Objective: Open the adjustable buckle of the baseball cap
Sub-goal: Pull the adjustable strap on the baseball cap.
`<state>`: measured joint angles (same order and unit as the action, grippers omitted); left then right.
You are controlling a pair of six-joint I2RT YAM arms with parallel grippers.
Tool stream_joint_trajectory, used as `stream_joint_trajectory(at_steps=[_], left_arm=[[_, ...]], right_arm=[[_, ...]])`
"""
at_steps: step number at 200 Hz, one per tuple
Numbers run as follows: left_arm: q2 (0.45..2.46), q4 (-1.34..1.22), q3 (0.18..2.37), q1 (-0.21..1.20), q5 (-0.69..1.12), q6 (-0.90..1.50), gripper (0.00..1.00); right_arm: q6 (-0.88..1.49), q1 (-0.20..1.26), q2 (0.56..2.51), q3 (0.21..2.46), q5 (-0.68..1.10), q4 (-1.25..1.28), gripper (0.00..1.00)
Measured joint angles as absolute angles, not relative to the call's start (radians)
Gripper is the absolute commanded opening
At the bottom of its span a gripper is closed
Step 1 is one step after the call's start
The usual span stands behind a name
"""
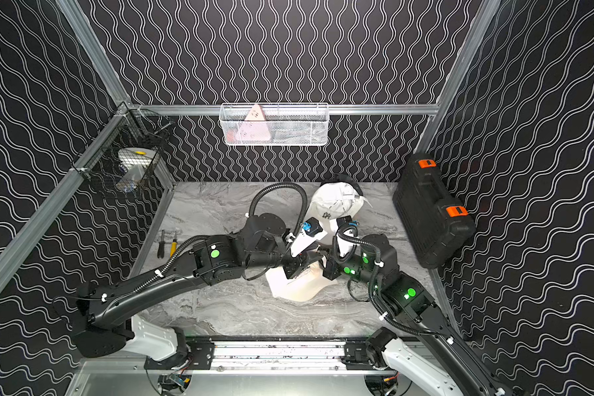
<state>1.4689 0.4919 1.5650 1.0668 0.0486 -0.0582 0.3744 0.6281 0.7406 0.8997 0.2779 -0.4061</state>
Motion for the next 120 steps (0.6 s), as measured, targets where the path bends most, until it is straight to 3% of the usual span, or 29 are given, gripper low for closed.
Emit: stream_joint_trajectory(at_steps=[25, 59, 120], left_arm=[[1.469, 0.492, 1.565, 1.067, 0.053, -0.057, 0.19], [1.469, 0.492, 1.565, 1.067, 0.056, -0.057, 0.0], [1.456, 0.486, 1.554, 1.067, 0.059, -0.054, 0.0]], right_arm=[[0.374, 0.628, 0.738, 0.9, 0.278, -0.406, 0.0], [0.375, 0.628, 0.735, 0.9, 0.277, -0.406, 0.0], [0.385, 0.628, 0.727, 0.9, 0.24, -0.406, 0.0]])
